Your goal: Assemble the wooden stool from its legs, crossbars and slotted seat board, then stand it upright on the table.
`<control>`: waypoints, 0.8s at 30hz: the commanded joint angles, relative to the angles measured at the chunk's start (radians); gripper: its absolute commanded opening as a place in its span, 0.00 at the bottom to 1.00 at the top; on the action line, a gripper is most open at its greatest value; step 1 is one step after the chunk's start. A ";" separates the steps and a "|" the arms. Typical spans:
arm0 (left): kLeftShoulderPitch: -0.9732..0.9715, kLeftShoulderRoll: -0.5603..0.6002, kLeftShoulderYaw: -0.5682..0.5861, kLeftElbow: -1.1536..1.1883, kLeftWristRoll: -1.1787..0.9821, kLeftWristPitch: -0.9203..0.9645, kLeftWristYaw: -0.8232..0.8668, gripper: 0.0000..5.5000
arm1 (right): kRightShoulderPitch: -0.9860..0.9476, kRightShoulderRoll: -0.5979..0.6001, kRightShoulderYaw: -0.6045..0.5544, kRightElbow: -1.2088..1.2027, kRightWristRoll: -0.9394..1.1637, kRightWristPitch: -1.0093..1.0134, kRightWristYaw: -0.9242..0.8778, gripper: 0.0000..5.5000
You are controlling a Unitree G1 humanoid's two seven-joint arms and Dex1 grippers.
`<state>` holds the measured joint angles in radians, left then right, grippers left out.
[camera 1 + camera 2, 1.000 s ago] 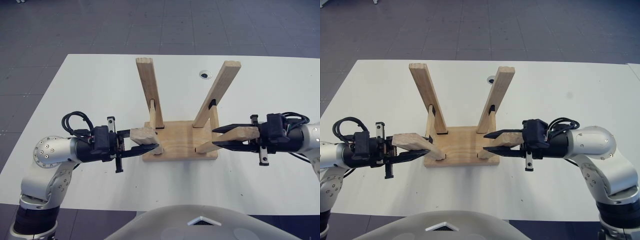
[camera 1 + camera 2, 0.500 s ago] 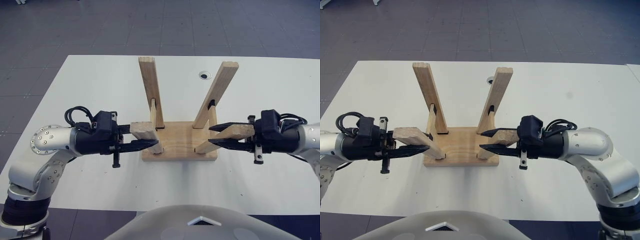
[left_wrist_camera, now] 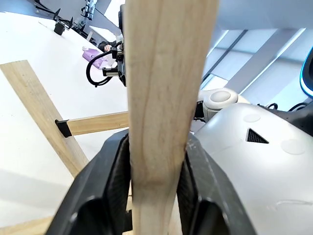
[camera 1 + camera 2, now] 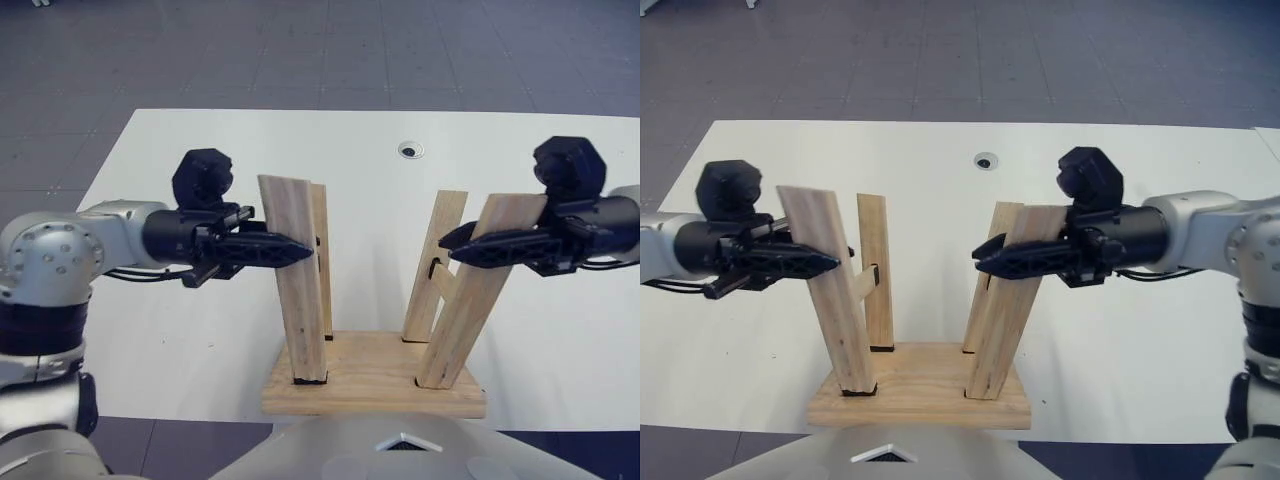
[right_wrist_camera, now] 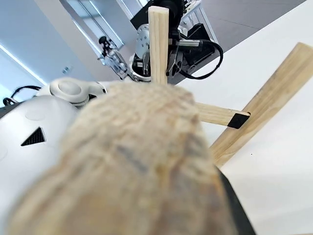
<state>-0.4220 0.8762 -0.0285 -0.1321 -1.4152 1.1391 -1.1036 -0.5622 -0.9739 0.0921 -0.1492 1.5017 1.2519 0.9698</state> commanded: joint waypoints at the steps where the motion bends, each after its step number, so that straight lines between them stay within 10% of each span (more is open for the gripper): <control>1: -0.153 -0.111 -0.133 0.197 0.178 0.020 -0.093 0.20 | -0.106 0.117 0.120 0.219 -0.164 0.085 0.043 0.20; 9: -0.452 -0.258 -0.279 0.852 0.588 -0.137 -0.377 0.25 | -0.348 0.265 0.318 0.829 -0.605 -0.052 0.379 0.20; 24: -0.530 -0.239 -0.157 1.049 0.772 -0.186 -0.510 0.70 | -0.442 0.215 0.265 1.005 -0.867 -0.125 0.644 0.75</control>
<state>-0.9409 0.6097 -0.1930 0.9360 -0.6607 0.9556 -1.6035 -0.9903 -0.7276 0.3719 0.8692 0.6483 1.1361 1.6117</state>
